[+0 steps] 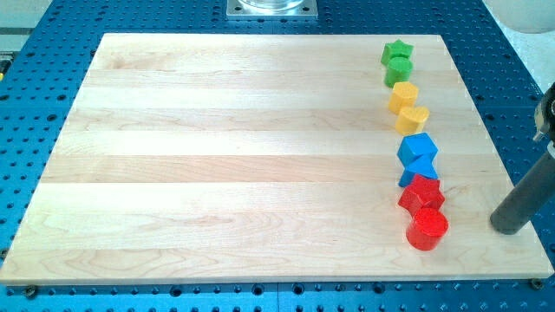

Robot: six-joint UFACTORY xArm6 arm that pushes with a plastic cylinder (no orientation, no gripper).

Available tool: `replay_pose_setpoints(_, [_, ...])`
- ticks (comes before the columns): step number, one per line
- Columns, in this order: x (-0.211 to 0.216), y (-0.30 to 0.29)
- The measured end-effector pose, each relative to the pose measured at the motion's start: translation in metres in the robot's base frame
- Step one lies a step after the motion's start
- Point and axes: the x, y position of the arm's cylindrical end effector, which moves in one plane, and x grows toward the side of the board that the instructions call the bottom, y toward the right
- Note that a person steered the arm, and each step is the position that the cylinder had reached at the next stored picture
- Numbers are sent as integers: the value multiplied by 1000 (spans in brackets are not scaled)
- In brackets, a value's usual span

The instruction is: Push the red and the blue blocks separately together with each other

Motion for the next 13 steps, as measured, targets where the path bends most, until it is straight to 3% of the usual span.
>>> replay_pose_setpoints(2, [0,0])
replay_pose_setpoints(3, [-36,-1])
replay_pose_setpoints(5, [-50,-17])
replay_pose_setpoints(10, [-49,-141])
replay_pose_setpoints(12, [-49,-149])
replay_pose_setpoints(13, [-22,-141])
